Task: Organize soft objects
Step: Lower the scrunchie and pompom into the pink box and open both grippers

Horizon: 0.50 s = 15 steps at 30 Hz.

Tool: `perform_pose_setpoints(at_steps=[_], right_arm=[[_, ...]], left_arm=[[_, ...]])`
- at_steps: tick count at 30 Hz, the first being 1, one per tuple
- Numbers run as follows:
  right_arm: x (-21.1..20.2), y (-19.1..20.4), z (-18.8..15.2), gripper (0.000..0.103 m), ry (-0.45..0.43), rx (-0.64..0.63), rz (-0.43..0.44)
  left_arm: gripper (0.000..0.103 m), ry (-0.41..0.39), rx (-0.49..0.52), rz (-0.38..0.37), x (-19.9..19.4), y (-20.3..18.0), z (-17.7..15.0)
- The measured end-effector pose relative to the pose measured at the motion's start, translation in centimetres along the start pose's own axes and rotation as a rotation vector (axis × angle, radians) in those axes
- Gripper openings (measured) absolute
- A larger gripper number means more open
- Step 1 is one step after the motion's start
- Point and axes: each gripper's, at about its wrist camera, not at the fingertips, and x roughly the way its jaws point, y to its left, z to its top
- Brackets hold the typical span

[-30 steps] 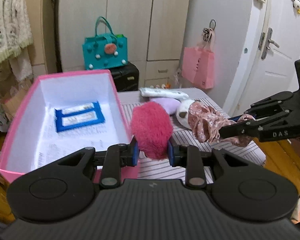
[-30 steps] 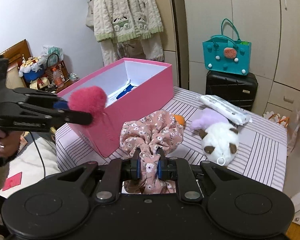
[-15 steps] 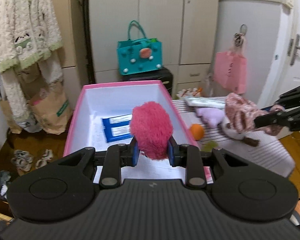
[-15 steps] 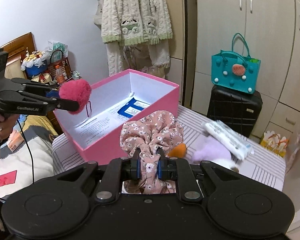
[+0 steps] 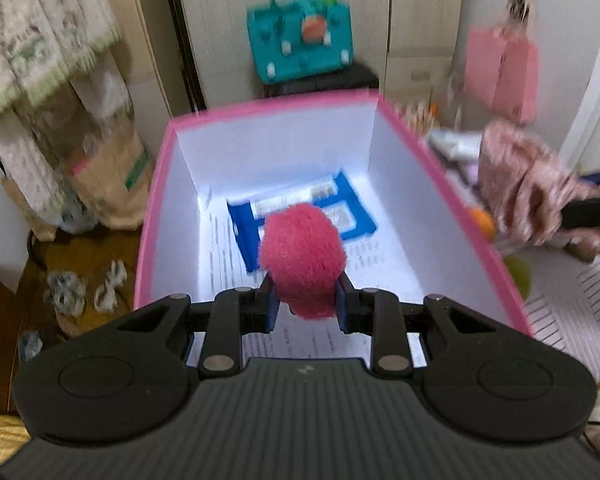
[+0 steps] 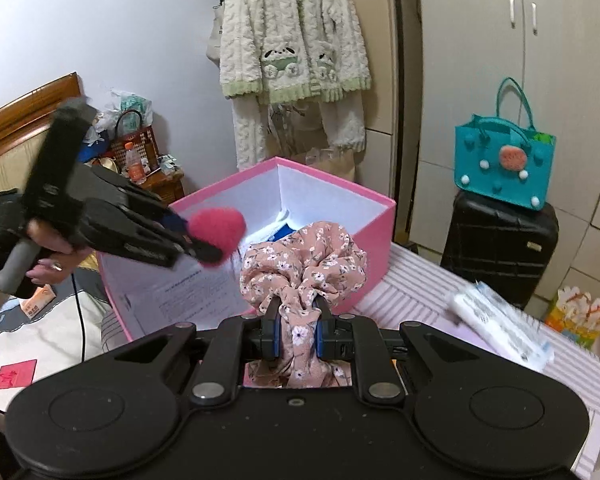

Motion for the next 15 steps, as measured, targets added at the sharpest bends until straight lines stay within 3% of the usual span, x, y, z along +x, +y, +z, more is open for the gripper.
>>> perform_pose_setpoints(at_steps=[2, 4, 9, 15], right_arm=[[0.7, 0.2, 1.1, 0.018, -0.002, -0.030, -0.010], [1.7, 0.5, 2.3, 0.018, 0.009, -0.068, -0.019], [5.7, 1.0, 5.6, 0.018, 0.054, -0.157, -0.030], [10.5, 1.4, 7.4, 0.018, 0.101, -0.224, -0.014]], left_arm=[[0.027, 0.082, 0.012, 0.007, 1.8, 0.6, 0.4], [0.027, 0.117, 0.029, 0.051, 2.9, 1.0, 0.7], [0.027, 0.156, 0.063, 0.065, 3.8, 1.1, 1.6], [0.028, 0.150, 0.061, 0.116, 4.8, 1.8, 2.8]])
